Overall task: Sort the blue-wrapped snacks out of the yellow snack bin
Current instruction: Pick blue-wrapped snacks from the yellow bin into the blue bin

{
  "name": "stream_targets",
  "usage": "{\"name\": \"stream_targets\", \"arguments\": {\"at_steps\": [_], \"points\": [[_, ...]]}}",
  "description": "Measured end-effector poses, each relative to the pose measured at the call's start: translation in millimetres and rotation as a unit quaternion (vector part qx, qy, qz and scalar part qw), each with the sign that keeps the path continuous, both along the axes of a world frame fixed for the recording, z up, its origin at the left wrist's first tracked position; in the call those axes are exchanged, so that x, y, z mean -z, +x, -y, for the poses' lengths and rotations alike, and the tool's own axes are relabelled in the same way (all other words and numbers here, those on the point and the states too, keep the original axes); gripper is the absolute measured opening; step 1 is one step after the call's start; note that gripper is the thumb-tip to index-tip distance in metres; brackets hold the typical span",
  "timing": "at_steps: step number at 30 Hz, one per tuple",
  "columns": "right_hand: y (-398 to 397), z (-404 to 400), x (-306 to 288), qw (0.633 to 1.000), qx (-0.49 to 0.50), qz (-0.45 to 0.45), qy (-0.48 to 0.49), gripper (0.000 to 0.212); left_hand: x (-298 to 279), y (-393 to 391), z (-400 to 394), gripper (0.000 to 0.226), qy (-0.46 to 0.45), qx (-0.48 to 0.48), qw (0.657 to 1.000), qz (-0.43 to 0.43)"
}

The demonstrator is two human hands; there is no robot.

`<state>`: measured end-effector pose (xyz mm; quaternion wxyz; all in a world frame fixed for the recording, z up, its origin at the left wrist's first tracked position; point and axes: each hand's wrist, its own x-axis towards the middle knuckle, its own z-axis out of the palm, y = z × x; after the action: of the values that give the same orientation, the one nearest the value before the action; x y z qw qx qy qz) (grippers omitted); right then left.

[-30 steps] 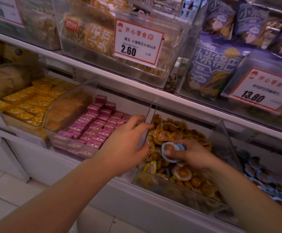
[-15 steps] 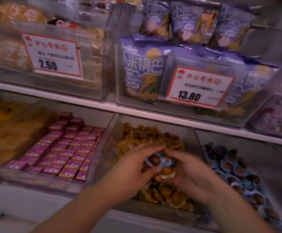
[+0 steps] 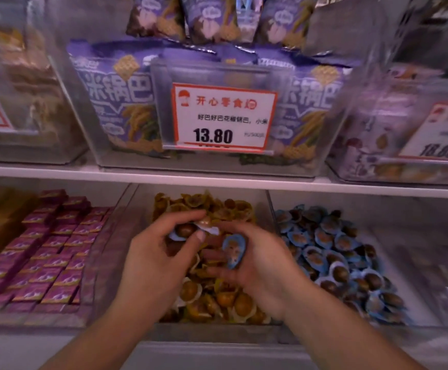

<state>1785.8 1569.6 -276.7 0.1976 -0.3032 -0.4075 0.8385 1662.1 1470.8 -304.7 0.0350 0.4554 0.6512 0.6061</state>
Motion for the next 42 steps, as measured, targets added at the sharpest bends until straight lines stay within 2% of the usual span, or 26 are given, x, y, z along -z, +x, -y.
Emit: {"name": "stream_targets", "arguments": {"at_steps": [2,5,7,9,11,13,15,17,20,22,24,26,29,32,34,37,38,40,42], "points": [[3,7,-1,0.996,-0.045,-0.049,-0.051,0.045,0,11,1,0.041,-0.032,0.022,0.997,-0.067],[4,15,-7,0.996,0.002,-0.071,-0.056,0.046,1,21,0,0.048,-0.116,0.076,0.977,-0.163],[7,14,-7,0.996,0.079,-0.042,-0.003,0.032,2,24,0,0.056,-0.135,0.118,0.967,-0.18],[13,9,-7,0.988,0.129,-0.016,0.08,0.017,4,26,1,0.066,-0.109,0.154,0.964,-0.189],[25,0,-13,0.979,0.141,-0.011,0.15,0.008,7,26,2,0.07,-0.093,0.167,0.965,-0.181],[43,-18,-22,0.967,0.142,0.0,0.21,0.008,7,19,2,0.063,-0.097,0.146,0.967,-0.186],[67,-41,-29,0.953,0.127,0.046,0.27,0.009,7,7,0,0.044,-0.115,0.122,0.961,-0.221],[93,-62,-33,0.932,0.101,0.133,0.322,0.016,9,-3,1,0.029,-0.129,0.128,0.954,-0.239],[121,-84,-31,0.896,0.075,0.269,0.346,0.036,16,-16,3,0.031,-0.147,0.123,0.952,-0.239],[128,-92,-25,0.88,0.091,0.317,0.343,0.045,17,-23,4,0.035,-0.158,0.109,0.953,-0.234],[127,-96,-21,0.868,0.146,0.297,0.37,0.04,12,-26,6,0.035,-0.157,0.089,0.953,-0.243],[118,-93,-21,0.86,0.223,0.223,0.402,0.029,4,-30,9,0.033,-0.154,0.064,0.949,-0.267],[93,-75,-22,0.821,0.27,0.131,0.486,0.027,-10,-39,18,0.03,-0.155,0.033,0.928,-0.338],[59,-38,-16,0.769,0.171,0.102,0.607,0.018,-20,-49,31,0.032,-0.174,-0.011,0.911,-0.375],[35,-11,-8,0.767,0.031,0.101,0.633,0.019,-21,-57,41,0.036,-0.204,-0.029,0.913,-0.351],[0,21,7,0.805,-0.242,0.13,0.526,0.024,-16,-69,55,0.045,-0.263,-0.03,0.911,-0.316],[-9,27,11,0.798,-0.314,0.145,0.493,0.029,-13,-73,60,0.045,-0.272,-0.025,0.909,-0.315],[-23,31,14,0.79,-0.384,0.168,0.447,0.038,-9,-80,68,0.042,-0.272,-0.008,0.908,-0.32],[-33,32,15,0.808,-0.383,0.189,0.406,0.038,-5,-84,75,0.04,-0.269,0.006,0.906,-0.327]]}}
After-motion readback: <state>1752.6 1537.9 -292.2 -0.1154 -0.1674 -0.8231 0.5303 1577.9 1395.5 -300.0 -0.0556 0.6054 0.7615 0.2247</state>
